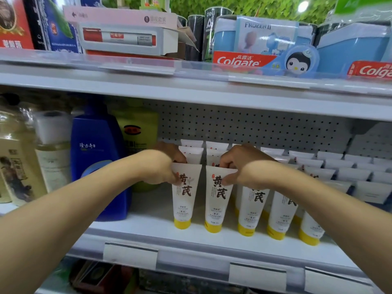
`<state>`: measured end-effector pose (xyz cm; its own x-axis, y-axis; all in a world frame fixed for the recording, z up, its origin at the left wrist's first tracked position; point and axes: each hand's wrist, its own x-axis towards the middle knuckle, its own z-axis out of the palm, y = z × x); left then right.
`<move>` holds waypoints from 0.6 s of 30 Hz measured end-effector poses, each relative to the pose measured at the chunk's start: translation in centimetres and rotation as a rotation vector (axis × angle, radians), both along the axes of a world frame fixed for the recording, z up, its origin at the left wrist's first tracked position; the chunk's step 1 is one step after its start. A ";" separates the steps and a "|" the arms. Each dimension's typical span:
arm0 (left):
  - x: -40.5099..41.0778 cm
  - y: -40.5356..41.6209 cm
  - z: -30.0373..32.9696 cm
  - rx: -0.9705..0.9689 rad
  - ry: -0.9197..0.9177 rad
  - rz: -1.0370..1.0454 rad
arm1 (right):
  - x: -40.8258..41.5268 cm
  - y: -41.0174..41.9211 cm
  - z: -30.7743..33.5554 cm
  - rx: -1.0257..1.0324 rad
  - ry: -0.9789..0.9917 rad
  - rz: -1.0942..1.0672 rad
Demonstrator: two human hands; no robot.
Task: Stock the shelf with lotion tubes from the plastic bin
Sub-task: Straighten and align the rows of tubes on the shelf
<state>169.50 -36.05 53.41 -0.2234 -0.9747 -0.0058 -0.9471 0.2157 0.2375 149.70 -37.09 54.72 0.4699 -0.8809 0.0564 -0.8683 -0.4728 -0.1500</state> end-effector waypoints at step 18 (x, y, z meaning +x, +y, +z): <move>-0.4 1.5 1.9 -0.086 0.180 0.065 | -3.9 1.6 2.2 -0.052 -0.113 -0.044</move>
<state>169.09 -34.57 55.26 -0.1496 -0.9824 0.1119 -0.9037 0.1817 0.3877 145.81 -35.49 56.93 0.4187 -0.8951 0.1532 -0.8675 -0.4442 -0.2240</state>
